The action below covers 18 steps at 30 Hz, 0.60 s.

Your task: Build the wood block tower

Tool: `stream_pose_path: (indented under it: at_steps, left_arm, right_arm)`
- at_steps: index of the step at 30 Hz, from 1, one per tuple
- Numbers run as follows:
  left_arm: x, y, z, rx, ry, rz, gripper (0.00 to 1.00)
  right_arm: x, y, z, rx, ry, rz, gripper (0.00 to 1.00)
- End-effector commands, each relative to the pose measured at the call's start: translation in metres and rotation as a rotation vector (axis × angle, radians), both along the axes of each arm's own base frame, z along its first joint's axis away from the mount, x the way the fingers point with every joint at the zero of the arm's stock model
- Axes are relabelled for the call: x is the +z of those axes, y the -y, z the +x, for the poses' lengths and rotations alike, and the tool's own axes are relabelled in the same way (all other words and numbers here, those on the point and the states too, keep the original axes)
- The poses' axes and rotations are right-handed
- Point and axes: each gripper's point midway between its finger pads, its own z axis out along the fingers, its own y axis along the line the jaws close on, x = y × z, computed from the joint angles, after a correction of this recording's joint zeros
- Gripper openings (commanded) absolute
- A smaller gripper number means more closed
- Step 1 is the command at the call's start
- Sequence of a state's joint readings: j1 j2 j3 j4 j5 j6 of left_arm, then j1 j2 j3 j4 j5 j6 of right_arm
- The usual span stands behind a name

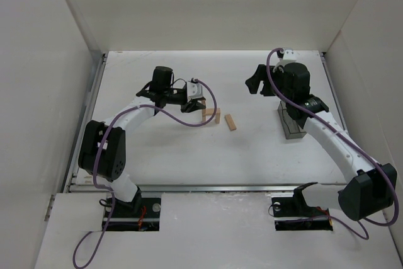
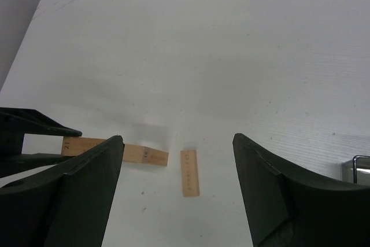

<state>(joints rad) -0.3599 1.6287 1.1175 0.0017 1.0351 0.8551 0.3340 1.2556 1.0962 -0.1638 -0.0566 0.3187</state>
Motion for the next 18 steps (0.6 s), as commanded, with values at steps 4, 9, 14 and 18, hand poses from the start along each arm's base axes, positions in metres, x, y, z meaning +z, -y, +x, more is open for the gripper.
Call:
stream_pose_path:
  at_steps: [4,9,14,18]
  left_arm:
    - [-0.0025,0.0015,-0.0115,-0.037,-0.017,-0.01,0.42]
    - [-0.0029,0.0017,-0.014,-0.044,-0.027,-0.012,0.51]
    - [-0.0028,0.0017,-0.0136,-0.047,-0.019,-0.011,0.59]
    - [-0.0028,0.0017,-0.0136,-0.047,-0.019,-0.011,0.67]
  right_arm:
    - [0.0099,-0.001,0.0041,0.0,0.043,0.027,0.82]
    - [0.01,-0.0025,0.0034,0.009,0.042,0.03,0.82]
    - [0.01,-0.0025,0.0034,0.009,0.042,0.03,0.82]
    - [0.01,-0.0025,0.0034,0.009,0.042,0.03,0.82]
